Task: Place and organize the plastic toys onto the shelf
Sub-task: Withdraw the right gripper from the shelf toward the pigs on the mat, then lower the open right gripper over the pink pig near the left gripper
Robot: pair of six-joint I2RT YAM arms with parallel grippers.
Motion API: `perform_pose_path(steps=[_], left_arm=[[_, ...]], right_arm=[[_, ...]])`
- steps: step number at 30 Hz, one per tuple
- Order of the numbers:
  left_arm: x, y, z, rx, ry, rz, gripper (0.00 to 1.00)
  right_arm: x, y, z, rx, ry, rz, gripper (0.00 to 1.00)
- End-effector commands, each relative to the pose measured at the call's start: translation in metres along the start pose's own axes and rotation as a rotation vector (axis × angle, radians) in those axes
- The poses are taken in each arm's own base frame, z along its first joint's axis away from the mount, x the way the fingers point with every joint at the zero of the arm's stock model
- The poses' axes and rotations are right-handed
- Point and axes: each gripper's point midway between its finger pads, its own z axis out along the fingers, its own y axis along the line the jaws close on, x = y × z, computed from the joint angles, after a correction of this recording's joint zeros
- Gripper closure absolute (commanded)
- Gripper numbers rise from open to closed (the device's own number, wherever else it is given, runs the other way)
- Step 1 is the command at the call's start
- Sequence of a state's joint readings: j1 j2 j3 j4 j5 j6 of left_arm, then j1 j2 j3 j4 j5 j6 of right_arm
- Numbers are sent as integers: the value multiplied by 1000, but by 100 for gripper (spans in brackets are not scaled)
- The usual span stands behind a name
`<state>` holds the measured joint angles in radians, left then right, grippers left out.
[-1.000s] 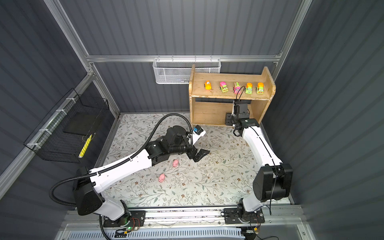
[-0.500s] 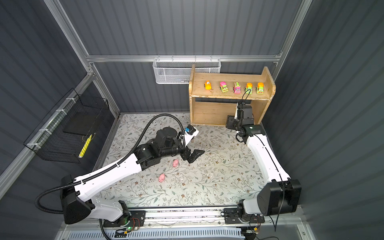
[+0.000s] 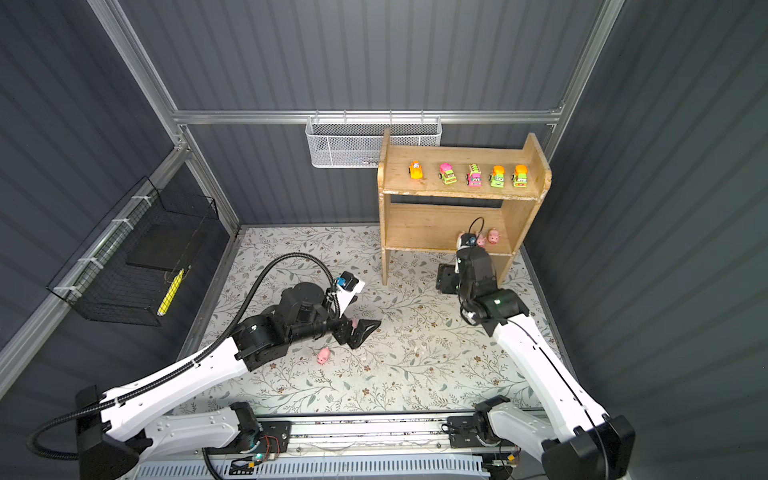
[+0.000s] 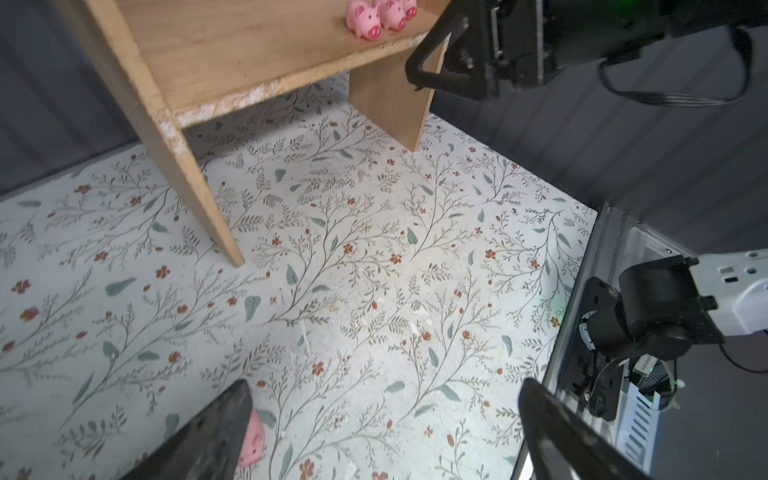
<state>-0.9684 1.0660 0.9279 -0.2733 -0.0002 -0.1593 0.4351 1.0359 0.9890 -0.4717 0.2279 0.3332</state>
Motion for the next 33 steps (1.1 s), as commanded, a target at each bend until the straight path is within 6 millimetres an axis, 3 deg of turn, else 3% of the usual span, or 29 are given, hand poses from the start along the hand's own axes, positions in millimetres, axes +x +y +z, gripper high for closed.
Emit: perform_pose_path(steps=[1, 6, 11, 17, 26, 33], left_arm=[[24, 14, -17, -64, 5, -104, 0], [60, 28, -41, -118, -3, -205, 0], [77, 30, -61, -102, -53, -303, 0], [100, 39, -72, -139, -48, -370, 0], [111, 44, -76, -171, -38, -376, 0], [112, 47, -77, -183, -37, -370, 0]], right_arm=[[22, 17, -5, 1, -20, 40, 26], [70, 68, 3, -108, -13, 66, 24], [110, 110, 24, -116, 47, -6, 24], [145, 160, 50, -158, 95, -43, 22], [169, 223, 93, -190, 132, -60, 22], [181, 244, 119, -174, 156, -71, 22]])
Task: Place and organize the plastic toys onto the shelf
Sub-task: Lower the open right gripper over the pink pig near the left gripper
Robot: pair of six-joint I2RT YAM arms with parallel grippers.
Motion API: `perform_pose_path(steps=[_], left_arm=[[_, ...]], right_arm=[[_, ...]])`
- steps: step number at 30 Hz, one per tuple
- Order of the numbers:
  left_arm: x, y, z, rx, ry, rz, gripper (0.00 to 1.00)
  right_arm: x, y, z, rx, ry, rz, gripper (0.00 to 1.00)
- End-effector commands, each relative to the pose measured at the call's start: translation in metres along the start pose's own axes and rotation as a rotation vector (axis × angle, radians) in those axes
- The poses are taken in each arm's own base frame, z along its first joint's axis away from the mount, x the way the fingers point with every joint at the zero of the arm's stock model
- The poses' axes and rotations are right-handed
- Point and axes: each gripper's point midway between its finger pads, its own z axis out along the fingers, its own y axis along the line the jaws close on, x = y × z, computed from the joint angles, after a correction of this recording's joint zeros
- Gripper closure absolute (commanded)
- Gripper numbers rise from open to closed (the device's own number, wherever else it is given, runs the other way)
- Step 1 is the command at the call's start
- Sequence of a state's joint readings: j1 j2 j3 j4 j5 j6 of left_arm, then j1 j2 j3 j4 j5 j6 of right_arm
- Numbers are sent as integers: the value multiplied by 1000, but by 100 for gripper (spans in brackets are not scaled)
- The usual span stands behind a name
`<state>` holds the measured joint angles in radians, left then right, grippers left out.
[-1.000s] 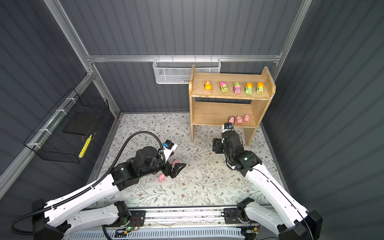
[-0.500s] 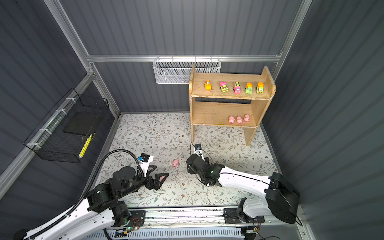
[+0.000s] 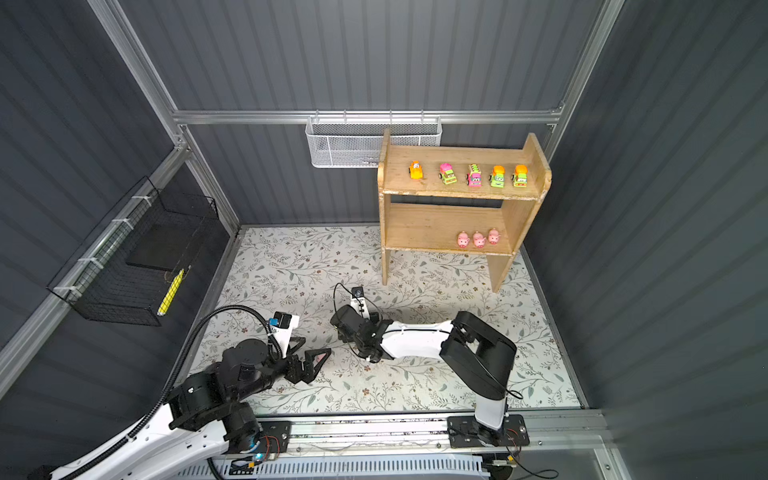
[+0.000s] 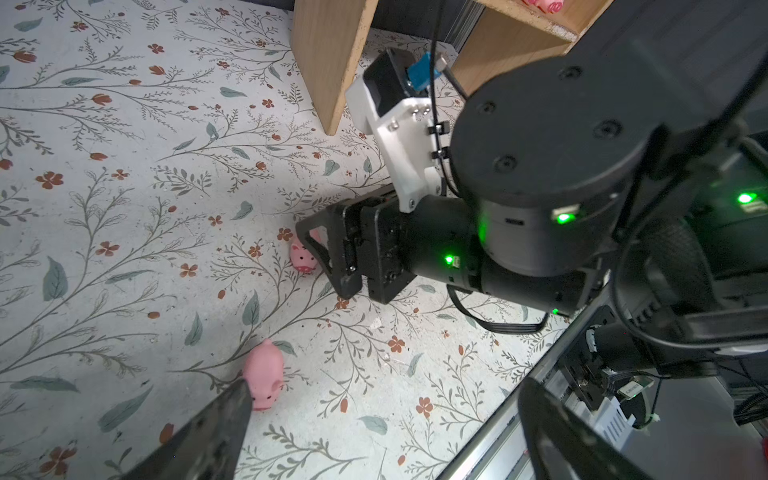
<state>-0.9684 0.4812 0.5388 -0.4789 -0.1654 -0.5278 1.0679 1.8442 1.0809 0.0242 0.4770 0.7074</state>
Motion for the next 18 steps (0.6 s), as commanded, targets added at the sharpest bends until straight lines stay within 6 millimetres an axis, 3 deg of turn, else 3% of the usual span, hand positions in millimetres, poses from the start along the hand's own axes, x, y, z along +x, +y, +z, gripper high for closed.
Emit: perform_pose_path(steps=[1, 7, 18], left_arm=[[5, 7, -1, -26, 5, -1, 0], [5, 7, 1, -29, 10, 4, 0], [5, 6, 8, -35, 26, 27, 0]], right_arm=[[-1, 9, 11, 1, -3, 12, 22], [13, 10, 28, 23, 36, 0, 22], [38, -14, 34, 101, 84, -31, 22]])
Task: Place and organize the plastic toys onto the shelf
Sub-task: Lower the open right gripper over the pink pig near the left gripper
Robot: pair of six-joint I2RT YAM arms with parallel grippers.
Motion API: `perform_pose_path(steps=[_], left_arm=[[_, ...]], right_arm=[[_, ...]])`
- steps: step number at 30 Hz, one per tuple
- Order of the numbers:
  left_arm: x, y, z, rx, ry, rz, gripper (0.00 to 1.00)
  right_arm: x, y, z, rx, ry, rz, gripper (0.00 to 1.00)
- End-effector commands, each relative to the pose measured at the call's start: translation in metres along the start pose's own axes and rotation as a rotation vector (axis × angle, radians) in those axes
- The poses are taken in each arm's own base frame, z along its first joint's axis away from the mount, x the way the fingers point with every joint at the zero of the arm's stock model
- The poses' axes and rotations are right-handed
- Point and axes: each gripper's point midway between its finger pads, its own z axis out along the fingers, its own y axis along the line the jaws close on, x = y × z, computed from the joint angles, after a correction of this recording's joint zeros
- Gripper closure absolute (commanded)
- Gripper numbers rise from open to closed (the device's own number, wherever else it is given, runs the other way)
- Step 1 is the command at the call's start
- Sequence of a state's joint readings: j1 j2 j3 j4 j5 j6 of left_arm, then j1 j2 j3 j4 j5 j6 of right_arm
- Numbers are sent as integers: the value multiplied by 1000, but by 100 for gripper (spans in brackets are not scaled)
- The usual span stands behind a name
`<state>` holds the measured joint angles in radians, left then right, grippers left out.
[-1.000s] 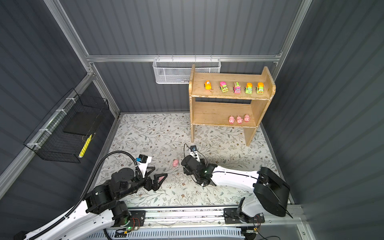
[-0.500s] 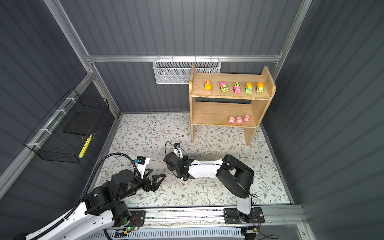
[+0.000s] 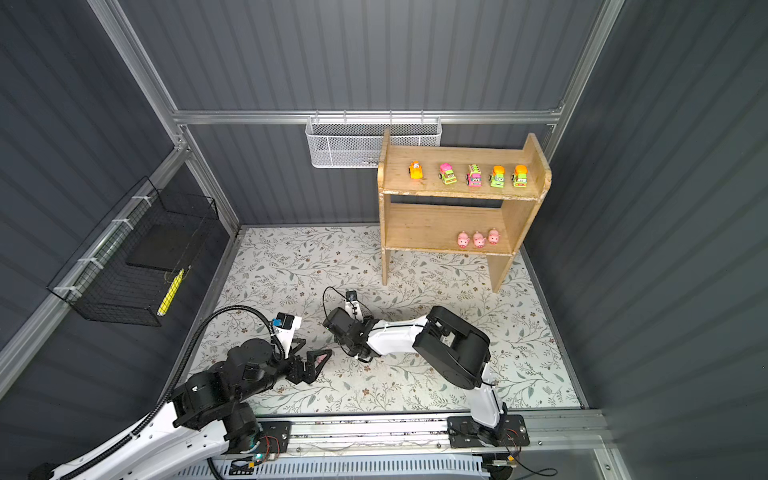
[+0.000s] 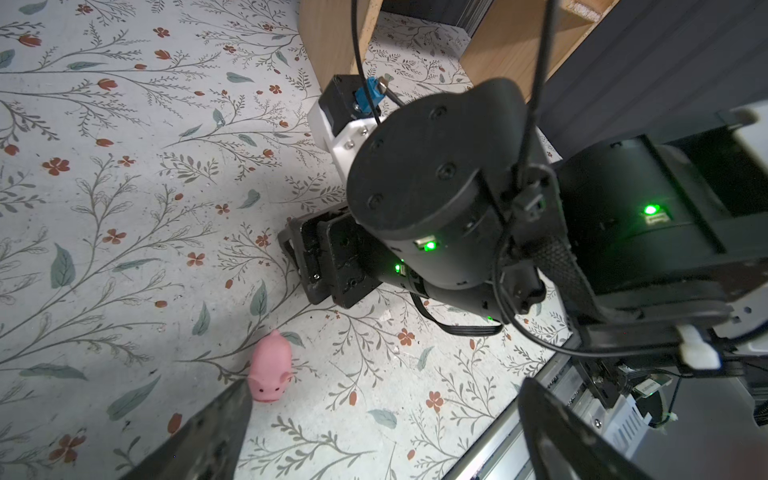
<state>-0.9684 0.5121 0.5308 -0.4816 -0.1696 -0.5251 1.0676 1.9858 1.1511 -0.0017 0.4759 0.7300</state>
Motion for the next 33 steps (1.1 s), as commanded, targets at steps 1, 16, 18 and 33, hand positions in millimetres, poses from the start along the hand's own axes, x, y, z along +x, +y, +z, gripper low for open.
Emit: perform_pose_path(steps=[1, 16, 18, 33], left_arm=[[-2, 1, 2, -13, -5, 20, 0], [-6, -2, 6, -10, 0, 28, 0], [-6, -2, 6, -14, 2, 27, 0], [4, 9, 5, -51, 9, 0, 0]], right_arm=[[11, -14, 2, 47, 22, -10, 22], [19, -48, -17, 88, 28, -31, 21], [19, -39, -18, 38, 38, -52, 21], [-2, -1, -4, -139, -71, -173, 25]])
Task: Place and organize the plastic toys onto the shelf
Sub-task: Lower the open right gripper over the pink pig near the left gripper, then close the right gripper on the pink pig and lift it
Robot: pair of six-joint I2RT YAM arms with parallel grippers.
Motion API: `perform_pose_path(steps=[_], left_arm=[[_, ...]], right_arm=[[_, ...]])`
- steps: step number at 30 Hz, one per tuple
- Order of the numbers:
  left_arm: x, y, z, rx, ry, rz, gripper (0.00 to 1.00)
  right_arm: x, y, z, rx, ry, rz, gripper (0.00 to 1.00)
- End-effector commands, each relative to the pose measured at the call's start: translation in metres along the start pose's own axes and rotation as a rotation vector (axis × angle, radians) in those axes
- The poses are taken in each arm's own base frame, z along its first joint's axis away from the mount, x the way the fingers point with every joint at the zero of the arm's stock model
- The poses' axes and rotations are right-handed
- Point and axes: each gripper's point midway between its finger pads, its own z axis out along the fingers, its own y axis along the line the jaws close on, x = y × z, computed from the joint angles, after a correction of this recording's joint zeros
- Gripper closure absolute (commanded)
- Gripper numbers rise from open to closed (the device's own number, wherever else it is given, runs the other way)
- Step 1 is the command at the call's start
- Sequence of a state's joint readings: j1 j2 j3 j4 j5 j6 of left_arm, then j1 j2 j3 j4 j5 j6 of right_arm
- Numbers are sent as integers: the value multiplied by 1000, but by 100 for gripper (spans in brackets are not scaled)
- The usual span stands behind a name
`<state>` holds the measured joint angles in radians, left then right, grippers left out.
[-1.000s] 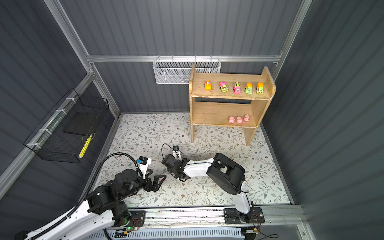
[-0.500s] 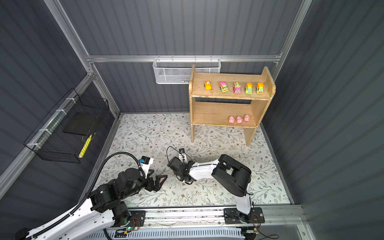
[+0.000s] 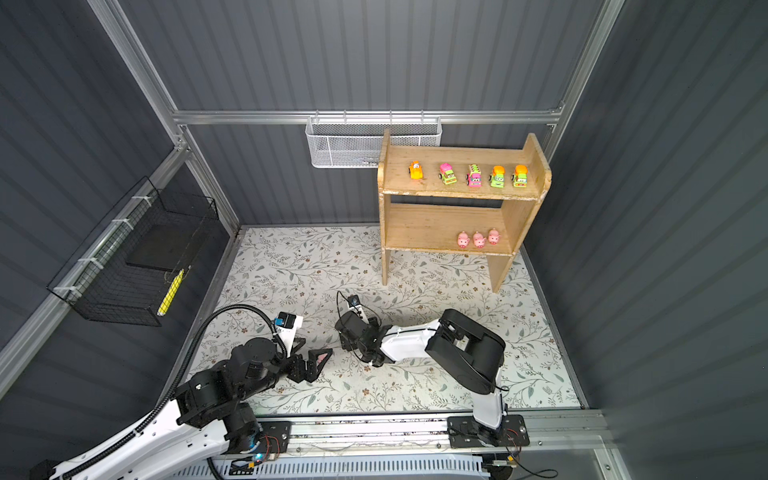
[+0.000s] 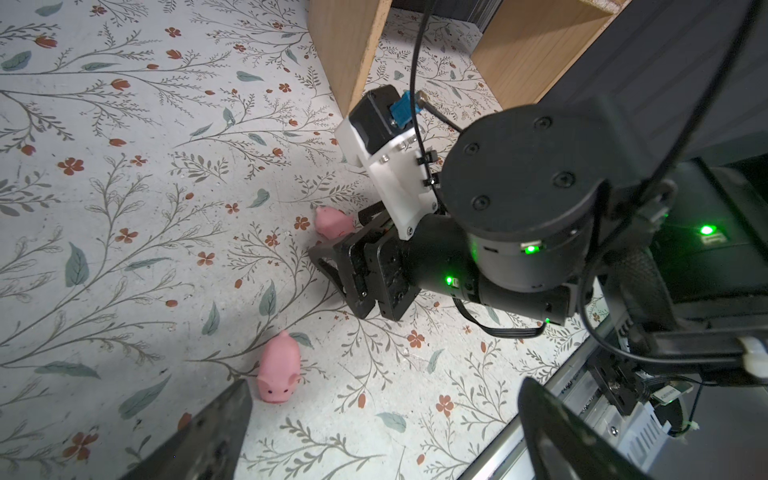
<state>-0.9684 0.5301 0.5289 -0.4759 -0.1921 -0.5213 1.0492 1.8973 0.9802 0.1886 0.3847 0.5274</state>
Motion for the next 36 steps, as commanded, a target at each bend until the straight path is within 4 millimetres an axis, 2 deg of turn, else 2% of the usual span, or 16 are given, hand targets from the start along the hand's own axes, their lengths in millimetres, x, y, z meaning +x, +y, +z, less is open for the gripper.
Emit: perform_pose_path(steps=[1, 7, 20, 31, 36], left_arm=[[3, 5, 3, -27, 11, -5, 0], [4, 3, 10, -31, 27, 8, 0], [-1, -2, 22, -41, 52, 21, 0], [-6, -6, 26, -46, 60, 30, 0], [-10, -8, 26, -45, 57, 36, 0]], right_arm=[[-9, -1, 9, -17, -47, -31, 25], [-5, -14, 15, -44, -62, -27, 29], [19, -15, 24, -109, -71, -36, 40], [33, -26, 28, -71, -61, -39, 64], [30, -30, 20, -71, -73, -28, 68]])
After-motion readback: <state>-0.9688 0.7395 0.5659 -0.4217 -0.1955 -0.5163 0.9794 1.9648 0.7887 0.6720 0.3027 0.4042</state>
